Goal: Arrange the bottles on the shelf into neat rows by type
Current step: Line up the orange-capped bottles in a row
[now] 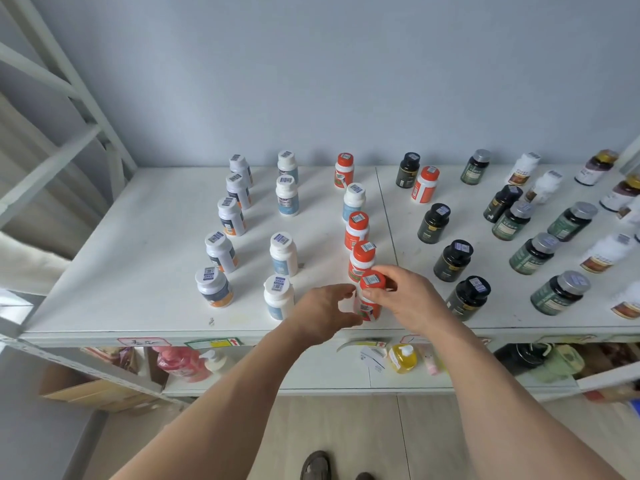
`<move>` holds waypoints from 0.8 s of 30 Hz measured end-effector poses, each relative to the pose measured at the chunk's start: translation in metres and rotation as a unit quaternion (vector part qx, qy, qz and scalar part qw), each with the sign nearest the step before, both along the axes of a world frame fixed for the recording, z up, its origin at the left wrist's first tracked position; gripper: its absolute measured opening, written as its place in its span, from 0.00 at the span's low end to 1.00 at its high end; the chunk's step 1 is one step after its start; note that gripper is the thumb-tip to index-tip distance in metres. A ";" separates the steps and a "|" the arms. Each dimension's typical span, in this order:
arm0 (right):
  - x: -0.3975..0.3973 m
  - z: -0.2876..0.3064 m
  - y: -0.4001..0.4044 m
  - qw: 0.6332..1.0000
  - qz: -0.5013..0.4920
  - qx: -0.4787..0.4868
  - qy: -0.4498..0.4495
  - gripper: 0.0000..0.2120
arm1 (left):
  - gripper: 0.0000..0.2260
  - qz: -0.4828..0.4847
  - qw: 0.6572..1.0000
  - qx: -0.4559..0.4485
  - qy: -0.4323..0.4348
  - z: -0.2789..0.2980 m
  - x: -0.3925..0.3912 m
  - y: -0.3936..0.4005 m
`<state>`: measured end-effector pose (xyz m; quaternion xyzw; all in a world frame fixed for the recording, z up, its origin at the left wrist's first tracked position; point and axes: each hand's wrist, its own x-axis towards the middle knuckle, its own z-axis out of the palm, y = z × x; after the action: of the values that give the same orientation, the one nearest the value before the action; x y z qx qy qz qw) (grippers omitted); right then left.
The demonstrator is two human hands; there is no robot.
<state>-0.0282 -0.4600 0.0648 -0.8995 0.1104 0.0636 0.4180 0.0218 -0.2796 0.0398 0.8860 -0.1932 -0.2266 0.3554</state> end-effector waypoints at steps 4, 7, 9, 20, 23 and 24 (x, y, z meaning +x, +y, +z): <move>0.000 -0.010 0.003 1.000 0.014 0.010 0.009 0.25 | 0.29 0.033 0.999 0.008 -0.017 0.000 0.003 0.004; 0.000 -0.009 -0.001 0.999 0.015 0.034 0.013 0.26 | 0.28 0.039 0.999 -0.007 -0.020 0.002 0.008 0.006; 0.002 -0.002 -0.005 0.998 0.004 0.066 -0.001 0.26 | 0.26 0.037 0.999 -0.024 -0.021 0.004 0.011 0.006; 0.076 0.031 -0.015 0.997 0.021 -0.049 0.053 0.28 | 0.26 0.031 0.991 0.030 -0.127 0.028 0.055 -0.014; 0.082 0.023 -0.011 0.994 0.057 -0.059 0.075 0.28 | 0.27 0.006 0.991 0.083 -0.105 0.024 0.065 -0.021; 0.084 0.021 -0.011 0.993 0.061 -0.064 0.072 0.27 | 0.28 -0.003 0.991 0.096 -0.096 0.024 0.068 -0.023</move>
<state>0.0557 -0.4714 0.0859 -0.9227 0.0890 0.1459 0.3457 0.0902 -0.3029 0.0637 0.9333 -0.2061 -0.1586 0.2476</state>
